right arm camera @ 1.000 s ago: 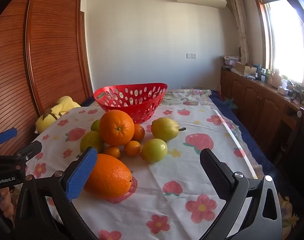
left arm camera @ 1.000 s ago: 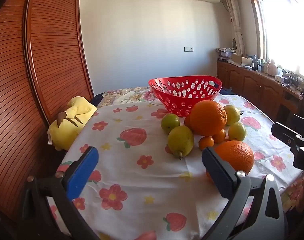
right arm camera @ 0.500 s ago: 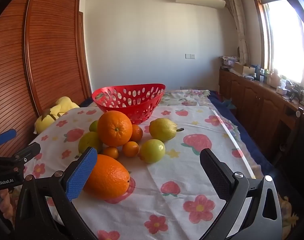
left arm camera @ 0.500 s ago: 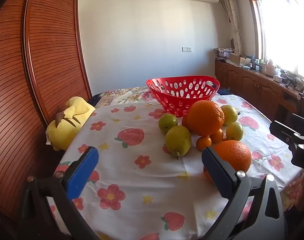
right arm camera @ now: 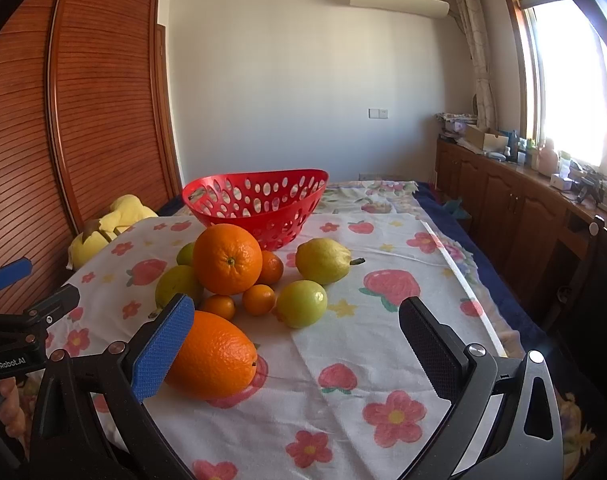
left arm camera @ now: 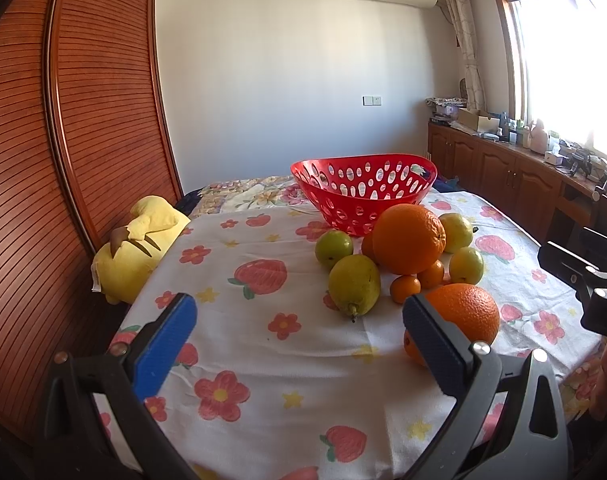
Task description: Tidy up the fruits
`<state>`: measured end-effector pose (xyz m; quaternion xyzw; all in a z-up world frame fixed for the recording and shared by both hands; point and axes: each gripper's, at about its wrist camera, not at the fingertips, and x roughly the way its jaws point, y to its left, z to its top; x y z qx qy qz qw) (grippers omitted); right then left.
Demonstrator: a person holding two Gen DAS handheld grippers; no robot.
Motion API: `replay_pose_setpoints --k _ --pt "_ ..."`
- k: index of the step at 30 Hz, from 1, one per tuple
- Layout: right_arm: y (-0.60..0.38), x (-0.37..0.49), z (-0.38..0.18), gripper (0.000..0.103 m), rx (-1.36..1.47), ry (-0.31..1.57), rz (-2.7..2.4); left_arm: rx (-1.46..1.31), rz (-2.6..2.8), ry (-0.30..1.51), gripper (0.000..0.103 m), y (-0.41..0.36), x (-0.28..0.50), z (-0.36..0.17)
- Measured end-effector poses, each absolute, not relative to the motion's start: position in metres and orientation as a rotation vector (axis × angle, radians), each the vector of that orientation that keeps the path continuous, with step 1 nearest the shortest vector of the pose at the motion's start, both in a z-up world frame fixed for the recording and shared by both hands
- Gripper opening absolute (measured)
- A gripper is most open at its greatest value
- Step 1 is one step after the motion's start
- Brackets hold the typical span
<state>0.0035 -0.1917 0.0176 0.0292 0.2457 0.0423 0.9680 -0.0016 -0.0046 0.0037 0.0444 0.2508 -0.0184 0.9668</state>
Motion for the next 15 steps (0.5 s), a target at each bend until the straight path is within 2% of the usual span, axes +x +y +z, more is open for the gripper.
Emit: replay_pose_setpoints --k 15 --pt "-0.1915 0.0034 0.0177 0.103 0.057 0.495 0.085 0.087 -0.047 0.502 0.103 -0.0052 -0.0023 0.0062"
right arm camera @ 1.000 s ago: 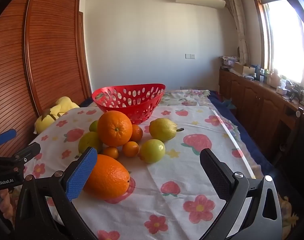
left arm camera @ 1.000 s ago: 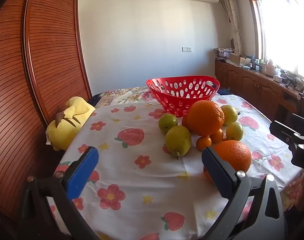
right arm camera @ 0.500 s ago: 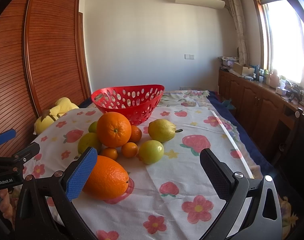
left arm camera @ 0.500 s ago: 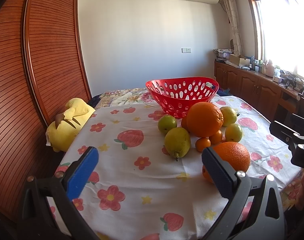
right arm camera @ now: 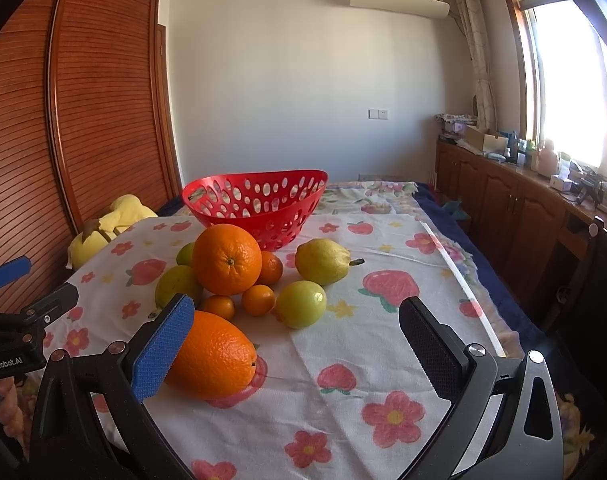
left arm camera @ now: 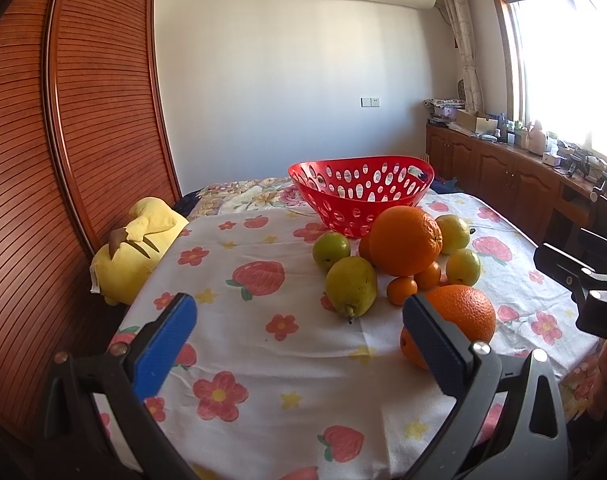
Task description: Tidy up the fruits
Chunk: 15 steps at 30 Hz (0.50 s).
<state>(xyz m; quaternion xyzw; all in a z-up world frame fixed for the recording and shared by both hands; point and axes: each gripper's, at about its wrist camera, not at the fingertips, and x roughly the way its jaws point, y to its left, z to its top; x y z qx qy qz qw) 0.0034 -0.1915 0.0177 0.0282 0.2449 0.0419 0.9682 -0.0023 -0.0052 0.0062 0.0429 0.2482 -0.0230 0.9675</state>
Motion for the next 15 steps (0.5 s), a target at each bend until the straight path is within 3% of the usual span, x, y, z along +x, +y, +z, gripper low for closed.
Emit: replay_pose_setpoints --k 15 --pt "-0.1909 0.0026 0.0185 0.103 0.058 0.493 0.086 0.085 -0.048 0.5 0.103 -0.0054 -0.0026 0.0075"
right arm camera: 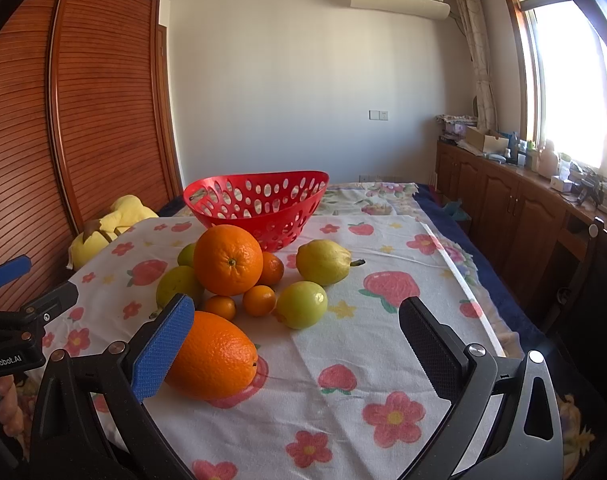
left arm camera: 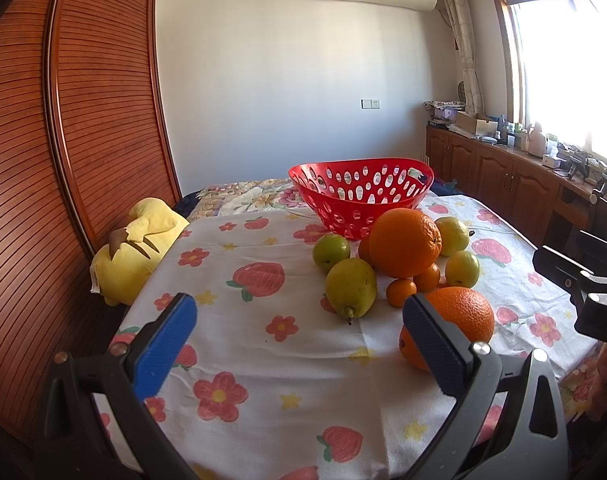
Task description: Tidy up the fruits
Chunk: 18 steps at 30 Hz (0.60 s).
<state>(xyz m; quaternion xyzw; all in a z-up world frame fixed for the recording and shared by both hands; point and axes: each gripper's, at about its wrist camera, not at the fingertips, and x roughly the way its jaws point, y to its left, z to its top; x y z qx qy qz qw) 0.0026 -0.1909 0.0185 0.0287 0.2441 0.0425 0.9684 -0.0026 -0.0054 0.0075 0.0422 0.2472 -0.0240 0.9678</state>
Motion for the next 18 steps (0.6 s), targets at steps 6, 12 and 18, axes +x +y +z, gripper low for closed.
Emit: replay_pose_setpoints --k 6,12,18 --pt "-0.1908 0.0022 0.0188 0.103 0.058 0.493 0.086 0.085 -0.047 0.499 0.103 -0.0056 -0.0026 0.0071" --pt "-0.1896 0.0015 0.0184 0.103 0.057 0.492 0.085 0.085 -0.049 0.495 0.103 -0.0075 -0.0036 0.0088" --pt "-0.1863 0.0004 0.0162 0.103 0.056 0.491 0.087 0.085 -0.053 0.494 0.103 -0.0097 -0.0058 0.009"
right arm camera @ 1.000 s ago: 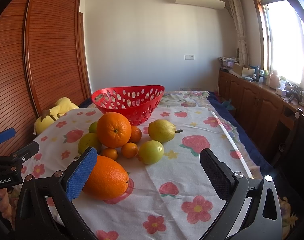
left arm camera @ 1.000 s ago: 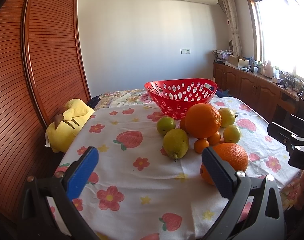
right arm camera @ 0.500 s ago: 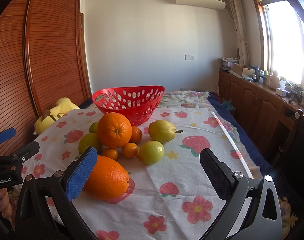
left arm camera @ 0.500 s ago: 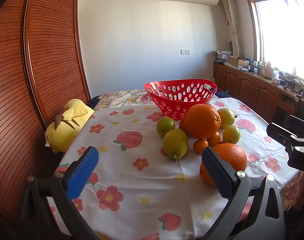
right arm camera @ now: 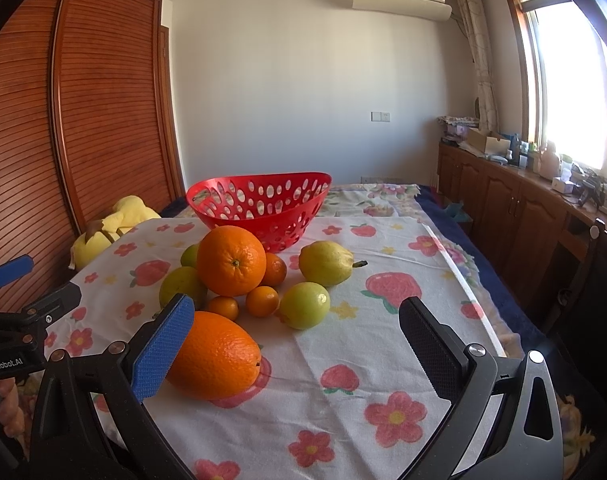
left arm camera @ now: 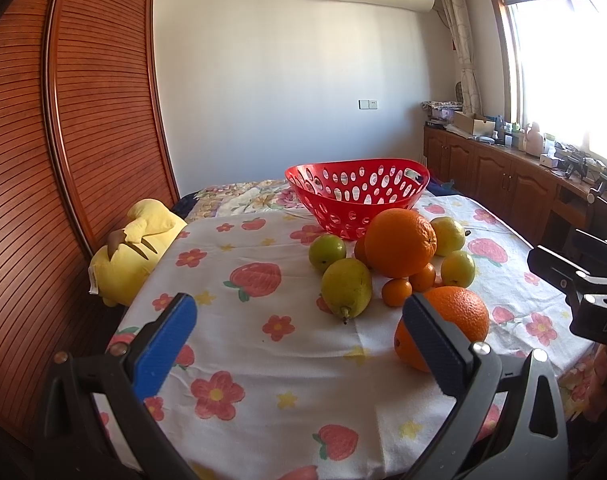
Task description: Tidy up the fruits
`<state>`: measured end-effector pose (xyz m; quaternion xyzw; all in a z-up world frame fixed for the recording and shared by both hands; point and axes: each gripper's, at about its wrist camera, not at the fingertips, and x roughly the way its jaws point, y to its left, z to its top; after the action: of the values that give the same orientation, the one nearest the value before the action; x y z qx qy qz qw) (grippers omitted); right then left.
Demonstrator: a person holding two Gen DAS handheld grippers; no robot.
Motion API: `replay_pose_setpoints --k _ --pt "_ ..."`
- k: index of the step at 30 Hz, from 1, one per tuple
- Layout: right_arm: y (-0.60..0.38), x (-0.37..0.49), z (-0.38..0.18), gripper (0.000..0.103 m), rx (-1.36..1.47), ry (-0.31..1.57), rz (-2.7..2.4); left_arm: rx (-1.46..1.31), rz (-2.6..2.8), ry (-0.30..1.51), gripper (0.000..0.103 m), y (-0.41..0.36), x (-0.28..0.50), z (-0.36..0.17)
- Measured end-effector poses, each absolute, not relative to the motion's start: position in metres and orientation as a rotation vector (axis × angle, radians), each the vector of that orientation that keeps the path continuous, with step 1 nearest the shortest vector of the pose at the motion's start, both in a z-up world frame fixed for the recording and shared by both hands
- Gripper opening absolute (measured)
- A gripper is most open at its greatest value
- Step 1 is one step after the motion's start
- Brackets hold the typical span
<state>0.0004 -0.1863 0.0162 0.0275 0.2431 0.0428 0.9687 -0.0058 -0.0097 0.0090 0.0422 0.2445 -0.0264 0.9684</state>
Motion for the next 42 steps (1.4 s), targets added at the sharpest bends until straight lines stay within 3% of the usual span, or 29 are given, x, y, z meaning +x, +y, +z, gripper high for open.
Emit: replay_pose_setpoints --k 36,42 --pt "-0.217 0.057 -0.008 0.103 0.033 0.624 0.187 0.098 -0.228 0.651 0.103 -0.049 0.045 -0.034" --pt "-0.219 0.093 -0.027 0.09 0.021 0.736 0.252 0.097 -0.259 0.659 0.103 -0.055 0.049 -0.031"
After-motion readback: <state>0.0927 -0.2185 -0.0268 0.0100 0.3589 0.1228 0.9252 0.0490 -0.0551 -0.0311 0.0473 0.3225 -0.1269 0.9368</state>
